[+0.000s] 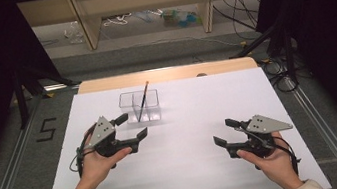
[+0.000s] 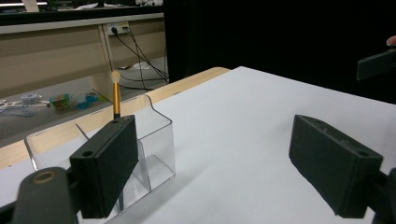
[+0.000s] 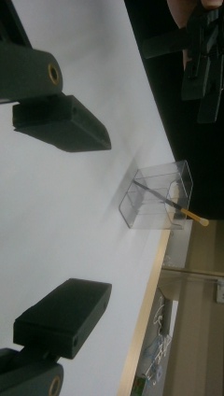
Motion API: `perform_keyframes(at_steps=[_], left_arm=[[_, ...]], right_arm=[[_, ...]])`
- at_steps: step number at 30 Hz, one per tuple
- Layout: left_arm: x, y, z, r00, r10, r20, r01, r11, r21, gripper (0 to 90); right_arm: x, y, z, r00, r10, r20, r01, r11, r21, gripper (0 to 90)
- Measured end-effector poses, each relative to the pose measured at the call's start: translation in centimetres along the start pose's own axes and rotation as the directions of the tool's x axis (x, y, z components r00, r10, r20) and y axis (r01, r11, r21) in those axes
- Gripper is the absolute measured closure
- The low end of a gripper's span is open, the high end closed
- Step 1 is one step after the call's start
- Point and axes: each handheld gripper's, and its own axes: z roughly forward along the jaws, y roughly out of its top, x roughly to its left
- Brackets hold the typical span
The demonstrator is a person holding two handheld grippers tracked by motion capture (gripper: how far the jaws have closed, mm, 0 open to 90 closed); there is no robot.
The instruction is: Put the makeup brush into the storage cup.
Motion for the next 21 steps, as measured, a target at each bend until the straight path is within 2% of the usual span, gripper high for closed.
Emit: perform_keyframes(at_steps=[8,9,17,21], left_arm=[[-0.5,-0.3,-0.7,0.9998,0.014,0.010,-0.014,0.9999,0.000,15.6],[-0.6,-0.3,-0.8,0.9998,0.010,0.015,-0.010,0.9999,-0.001,15.6],[-0.9,-0.6,-1.5,0.9995,0.023,0.020,-0.023,0.9997,-0.003,15.7],[-1.2,-0.8,-1.8,0.9996,0.016,0.022,-0.016,0.9998,-0.007,15.7]], right_arm=[[0.0,0.0,0.0,1.0000,0.000,0.000,0.000,1.000,0.000,26.9],[0.0,0.0,0.1,1.0000,0.002,-0.010,-0.002,1.000,-0.016,26.9],[-0.1,0.0,0.0,1.0000,-0.007,0.003,0.007,1.000,-0.003,26.9],[-0.1,0.0,0.0,1.0000,-0.007,0.003,0.007,1.000,-0.002,26.9]])
